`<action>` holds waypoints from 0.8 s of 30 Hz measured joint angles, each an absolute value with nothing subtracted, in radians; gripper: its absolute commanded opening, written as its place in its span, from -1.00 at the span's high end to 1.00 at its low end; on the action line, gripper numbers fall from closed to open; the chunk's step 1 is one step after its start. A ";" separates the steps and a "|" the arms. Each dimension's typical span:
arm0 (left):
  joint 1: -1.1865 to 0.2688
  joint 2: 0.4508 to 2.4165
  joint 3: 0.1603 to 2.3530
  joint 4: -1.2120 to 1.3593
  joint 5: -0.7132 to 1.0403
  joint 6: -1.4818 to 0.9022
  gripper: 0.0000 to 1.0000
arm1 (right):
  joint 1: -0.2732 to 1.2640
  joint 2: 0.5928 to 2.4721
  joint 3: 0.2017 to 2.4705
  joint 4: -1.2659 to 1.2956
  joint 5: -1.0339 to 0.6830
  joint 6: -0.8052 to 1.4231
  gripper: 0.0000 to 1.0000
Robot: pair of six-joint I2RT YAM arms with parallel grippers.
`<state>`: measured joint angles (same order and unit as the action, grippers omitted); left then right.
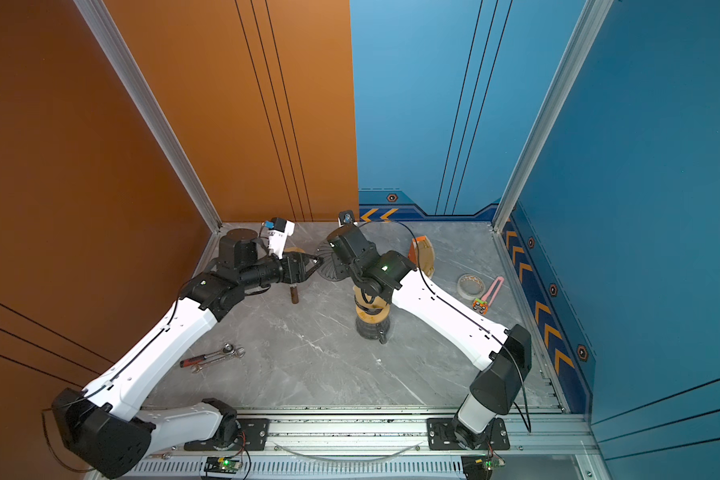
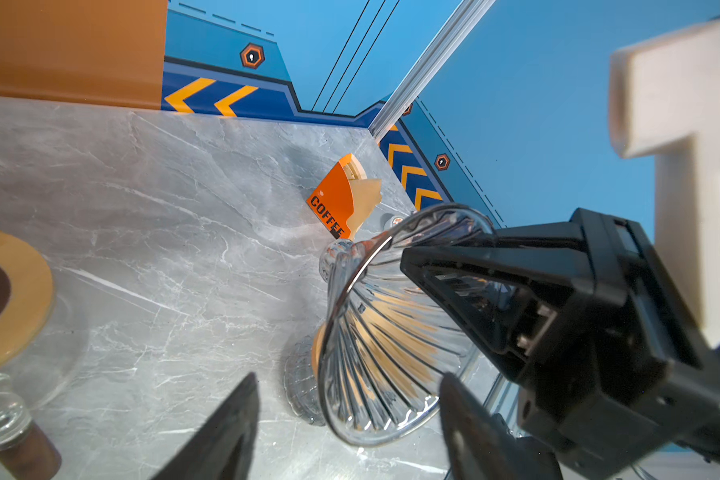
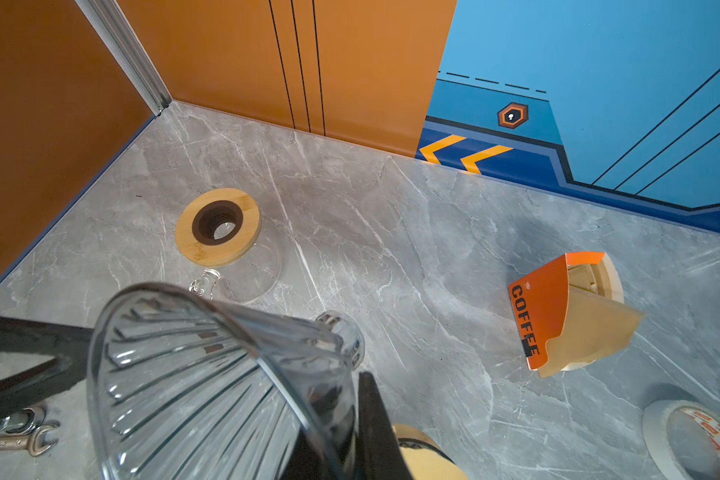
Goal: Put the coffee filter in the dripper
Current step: 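Lift the glass dripper with the right gripper and carry it toward the left gripper, then grasp the glass dripper with the left gripper from the right gripper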
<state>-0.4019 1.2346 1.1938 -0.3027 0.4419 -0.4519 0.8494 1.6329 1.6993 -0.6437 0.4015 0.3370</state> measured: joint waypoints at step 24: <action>-0.397 1.272 1.194 -0.296 0.465 -0.462 0.44 | 0.879 1.631 1.689 -0.616 0.288 0.370 0.81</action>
<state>-0.3973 1.2724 1.1938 -0.2962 0.4648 -0.4618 0.8791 1.6306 1.6894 -0.6163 0.2878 0.3698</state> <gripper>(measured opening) 0.304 0.098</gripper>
